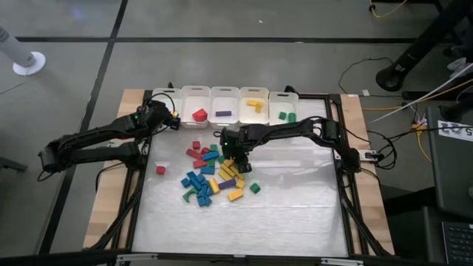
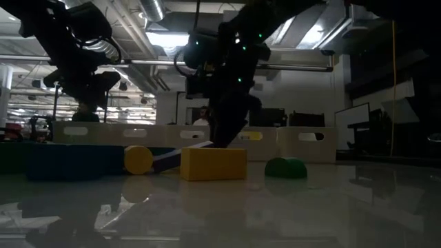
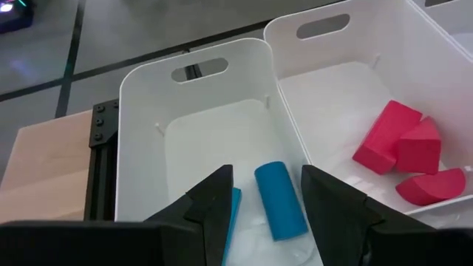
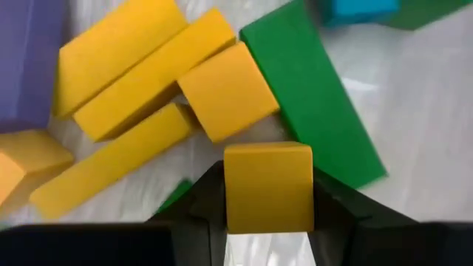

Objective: Sort blocks
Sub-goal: Put the yellow block into the middle right white bin

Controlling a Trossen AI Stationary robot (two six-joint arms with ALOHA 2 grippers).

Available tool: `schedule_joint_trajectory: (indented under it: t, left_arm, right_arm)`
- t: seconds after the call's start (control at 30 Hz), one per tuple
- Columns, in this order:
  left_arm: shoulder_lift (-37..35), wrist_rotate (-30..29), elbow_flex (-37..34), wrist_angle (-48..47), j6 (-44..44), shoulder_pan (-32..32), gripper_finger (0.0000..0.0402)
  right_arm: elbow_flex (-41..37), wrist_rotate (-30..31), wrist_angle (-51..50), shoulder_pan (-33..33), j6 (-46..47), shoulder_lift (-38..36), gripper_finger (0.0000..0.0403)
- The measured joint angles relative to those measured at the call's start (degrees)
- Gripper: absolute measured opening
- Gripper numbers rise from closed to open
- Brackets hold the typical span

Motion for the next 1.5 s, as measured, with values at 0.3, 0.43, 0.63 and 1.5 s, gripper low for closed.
schedule_joint_trajectory:
  t: [0.3, 0.43, 0.63, 1.5]
  left_arm:
    - [0.0, 12.09, 0.0, 4.94, 2.5, -1.05, 0.015]
    - [0.0, 16.38, 0.0, 9.07, 5.28, -2.79, 0.015]
    - [-0.02, 23.21, 0.0, 12.23, 7.02, -5.77, 0.015]
    - [0.27, 30.11, 0.0, 5.65, 15.45, -16.22, 0.015]
  right_arm:
    - [10.23, 10.02, -15.46, -0.07, -1.75, 0.0, 0.0142]
    - [13.83, 17.05, -19.97, -0.07, -3.52, 0.0, 0.0135]
    - [15.29, 30.52, -21.42, -1.03, -6.23, -0.02, 0.014]
    - [14.91, 21.32, -22.3, -15.91, -3.93, -0.02, 0.02]
